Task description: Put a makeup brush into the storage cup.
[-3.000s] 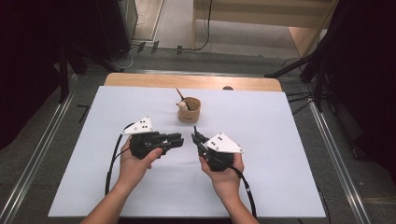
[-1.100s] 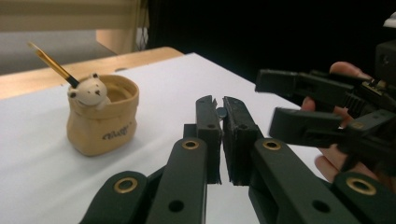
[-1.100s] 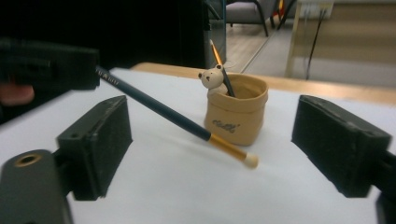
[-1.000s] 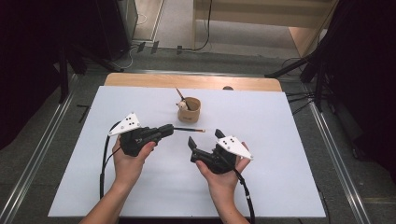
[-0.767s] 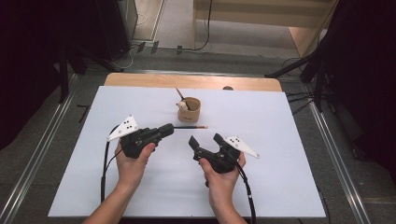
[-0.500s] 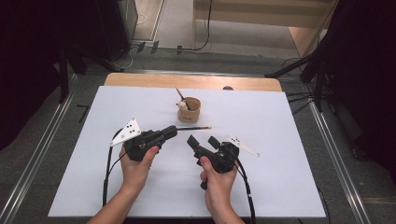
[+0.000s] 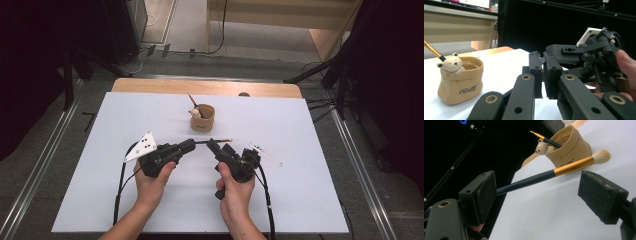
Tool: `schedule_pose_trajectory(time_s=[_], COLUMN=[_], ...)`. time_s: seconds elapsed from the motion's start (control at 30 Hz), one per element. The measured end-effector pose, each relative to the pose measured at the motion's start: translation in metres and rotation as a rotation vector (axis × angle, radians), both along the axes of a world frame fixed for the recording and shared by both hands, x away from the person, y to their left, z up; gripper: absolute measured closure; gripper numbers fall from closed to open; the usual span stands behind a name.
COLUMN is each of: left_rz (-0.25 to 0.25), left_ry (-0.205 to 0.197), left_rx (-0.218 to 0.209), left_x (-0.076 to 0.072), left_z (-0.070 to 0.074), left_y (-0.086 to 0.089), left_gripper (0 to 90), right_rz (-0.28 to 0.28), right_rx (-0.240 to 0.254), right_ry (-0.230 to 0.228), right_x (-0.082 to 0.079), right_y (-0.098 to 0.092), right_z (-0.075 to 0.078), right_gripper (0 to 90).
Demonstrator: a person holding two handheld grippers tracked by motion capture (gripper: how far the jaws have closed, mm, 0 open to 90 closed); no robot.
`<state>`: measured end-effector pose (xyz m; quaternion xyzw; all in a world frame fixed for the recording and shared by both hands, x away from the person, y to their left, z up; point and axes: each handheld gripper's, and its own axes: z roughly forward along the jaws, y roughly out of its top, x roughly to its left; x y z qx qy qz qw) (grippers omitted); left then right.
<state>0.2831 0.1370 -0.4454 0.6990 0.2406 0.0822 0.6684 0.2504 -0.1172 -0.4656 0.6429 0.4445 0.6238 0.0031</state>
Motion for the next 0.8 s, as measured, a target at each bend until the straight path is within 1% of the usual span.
schedule_pose_trajectory(time_s=[0.2,0.27,0.4,0.53,0.63,0.7,0.8], left_rz=[-0.009,-0.012,-0.022,-0.026,-0.029,-0.032,-0.038], left_ry=[-0.017,-0.022,-0.028,-0.035,-0.035,-0.037,-0.037], left_rx=[-0.001,0.005,0.007,0.014,0.022,0.032,0.050], left_x=[-0.004,-0.005,-0.006,-0.007,-0.007,-0.007,-0.008], left_z=[-0.001,-0.001,-0.002,-0.002,-0.003,-0.003,-0.005], left_y=[-0.004,-0.005,-0.007,-0.007,-0.008,-0.009,-0.010], left_gripper=[86.4,86.4,86.4,86.4,86.4,86.4,86.4], right_rz=[0.001,0.001,-0.005,-0.013,-0.007,-0.006,0.011], right_rx=[0.050,0.064,0.078,0.075,0.089,0.095,0.138], right_ry=[0.020,0.030,0.057,0.068,0.076,0.071,0.058], right_x=[0.002,0.003,0.005,0.006,0.006,0.007,0.007], right_y=[-0.004,-0.005,-0.007,-0.009,-0.010,-0.011,-0.013], right_z=[-0.001,-0.001,-0.002,-0.005,-0.005,-0.006,-0.007], right_gripper=[19.8,21.4,29.3,35.5,39.3,43.0,53.4])
